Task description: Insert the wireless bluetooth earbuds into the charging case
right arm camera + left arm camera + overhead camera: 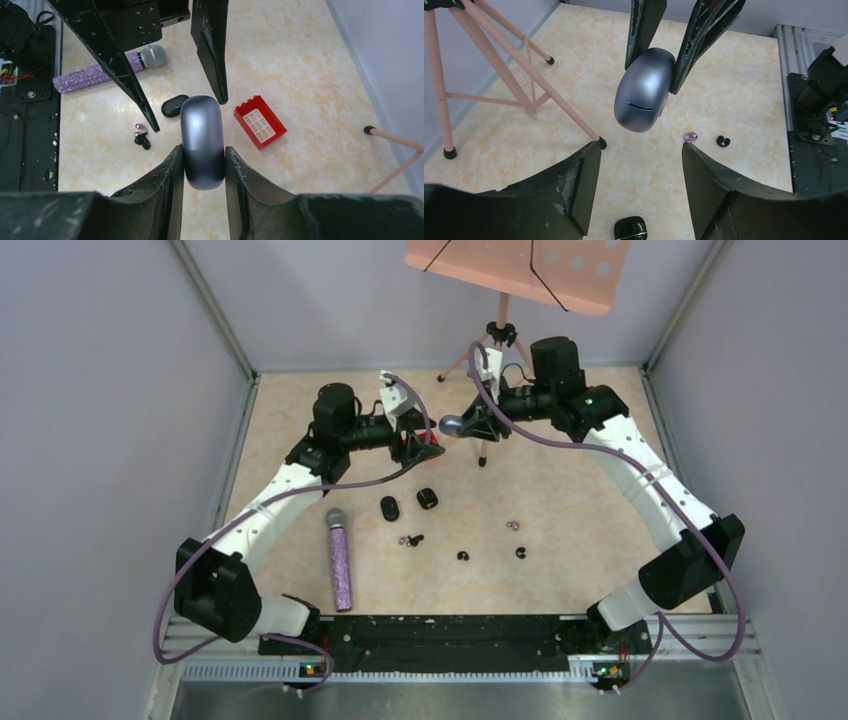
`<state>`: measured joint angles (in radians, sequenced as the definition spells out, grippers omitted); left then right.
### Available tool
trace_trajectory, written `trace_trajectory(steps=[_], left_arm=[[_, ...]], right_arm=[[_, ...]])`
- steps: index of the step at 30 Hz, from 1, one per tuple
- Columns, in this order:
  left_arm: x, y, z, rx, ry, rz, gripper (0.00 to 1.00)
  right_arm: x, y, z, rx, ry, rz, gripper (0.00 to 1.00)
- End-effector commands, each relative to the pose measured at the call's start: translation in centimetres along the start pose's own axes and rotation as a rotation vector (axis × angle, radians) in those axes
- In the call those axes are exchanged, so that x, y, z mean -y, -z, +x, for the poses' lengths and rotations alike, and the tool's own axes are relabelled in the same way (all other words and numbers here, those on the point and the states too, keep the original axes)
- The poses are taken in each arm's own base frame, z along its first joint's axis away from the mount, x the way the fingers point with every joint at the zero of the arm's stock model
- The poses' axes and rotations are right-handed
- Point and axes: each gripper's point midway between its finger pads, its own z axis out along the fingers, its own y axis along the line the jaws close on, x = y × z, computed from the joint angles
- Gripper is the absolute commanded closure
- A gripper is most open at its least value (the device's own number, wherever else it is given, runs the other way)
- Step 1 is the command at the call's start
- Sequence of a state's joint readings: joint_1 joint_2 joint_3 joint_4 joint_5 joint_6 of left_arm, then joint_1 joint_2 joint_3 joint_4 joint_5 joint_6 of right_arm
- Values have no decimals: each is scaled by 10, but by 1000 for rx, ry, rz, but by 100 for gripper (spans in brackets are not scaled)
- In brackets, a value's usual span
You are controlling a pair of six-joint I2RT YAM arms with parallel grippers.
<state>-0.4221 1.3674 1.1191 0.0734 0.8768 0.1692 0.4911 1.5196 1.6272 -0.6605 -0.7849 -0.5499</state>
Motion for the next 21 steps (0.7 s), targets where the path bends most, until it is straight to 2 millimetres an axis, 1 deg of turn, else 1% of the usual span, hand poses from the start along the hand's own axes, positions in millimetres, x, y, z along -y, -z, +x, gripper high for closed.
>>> trace_trajectory(steps=[1,4,7,9,15,19,21], left_arm=[[15,3,-31,106,14,80,34],[20,0,-39,138,56,128,35],[17,-5,-39,138,84,150,36],[17,-8,-37,133,89,171,39],[16,-12,-34,131,99,190,44],[16,-13,-35,134,92,199,53],[16,-13,-34,131,96,208,62]], right_arm=[[-13,9,-26,116,-17,-33,99],[-13,7,-25,123,2,-32,100],[-12,6,-25,128,4,-40,100],[-12,5,-26,128,3,-42,100],[-9,6,-28,128,7,-29,100],[-7,4,-24,118,1,-25,100],[-7,3,-23,115,-1,-26,100]])
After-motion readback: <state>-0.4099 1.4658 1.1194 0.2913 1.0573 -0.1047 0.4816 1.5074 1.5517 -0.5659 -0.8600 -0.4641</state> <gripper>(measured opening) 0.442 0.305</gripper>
